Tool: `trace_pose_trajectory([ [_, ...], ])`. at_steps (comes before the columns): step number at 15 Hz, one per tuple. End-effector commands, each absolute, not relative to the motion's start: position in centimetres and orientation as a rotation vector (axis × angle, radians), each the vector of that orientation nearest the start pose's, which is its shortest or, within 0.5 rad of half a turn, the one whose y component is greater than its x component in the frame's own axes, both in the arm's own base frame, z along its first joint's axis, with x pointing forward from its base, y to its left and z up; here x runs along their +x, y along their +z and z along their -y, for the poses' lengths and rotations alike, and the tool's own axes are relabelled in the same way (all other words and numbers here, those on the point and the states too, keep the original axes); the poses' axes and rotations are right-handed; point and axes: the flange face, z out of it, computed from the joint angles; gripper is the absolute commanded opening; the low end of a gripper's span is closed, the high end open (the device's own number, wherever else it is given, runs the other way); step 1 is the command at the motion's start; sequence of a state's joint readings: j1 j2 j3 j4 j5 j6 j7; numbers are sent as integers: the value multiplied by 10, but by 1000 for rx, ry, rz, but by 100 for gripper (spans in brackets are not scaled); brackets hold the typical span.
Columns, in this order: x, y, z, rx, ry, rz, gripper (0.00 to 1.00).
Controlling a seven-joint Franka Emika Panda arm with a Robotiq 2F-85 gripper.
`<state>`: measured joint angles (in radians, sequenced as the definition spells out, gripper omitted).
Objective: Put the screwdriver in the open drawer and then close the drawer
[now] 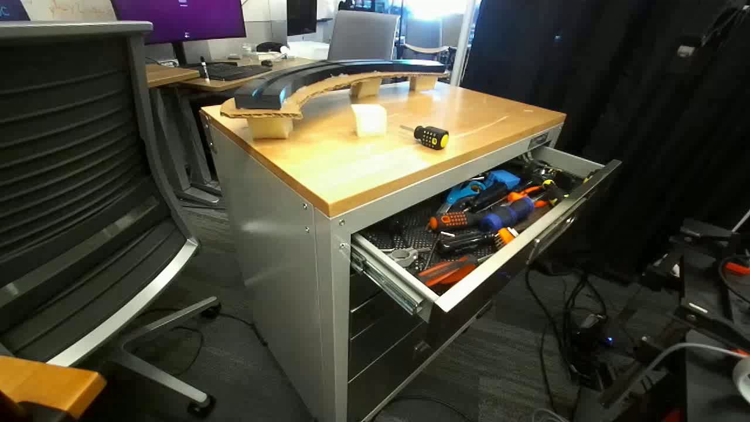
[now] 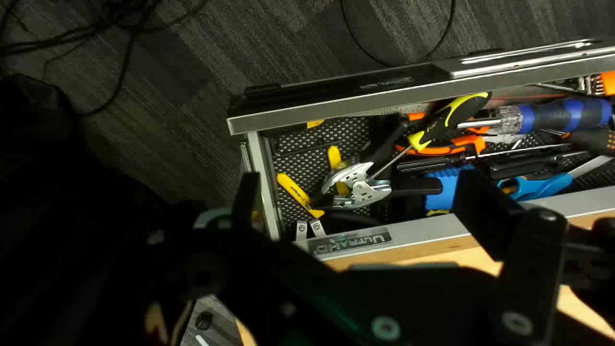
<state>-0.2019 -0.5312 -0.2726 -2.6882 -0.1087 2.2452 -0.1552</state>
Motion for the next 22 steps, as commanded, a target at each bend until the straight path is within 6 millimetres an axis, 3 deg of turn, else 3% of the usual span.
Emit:
trace_pose_trajectory([
  [1, 335, 400, 171, -3095, -140, -348, 100],
  [12, 336, 403, 172, -3096, -150, -349, 100],
  [13, 340, 396, 167, -3090, -139, -325, 100],
  [15, 346, 377, 137, -3087, -112, -276, 100],
  [17, 345, 358, 92, -3091, -98, -145, 100],
  [19, 370, 353, 43, -3071, -118, -3, 100],
  [22, 383, 340, -32, -3020, -209, 173, 100],
])
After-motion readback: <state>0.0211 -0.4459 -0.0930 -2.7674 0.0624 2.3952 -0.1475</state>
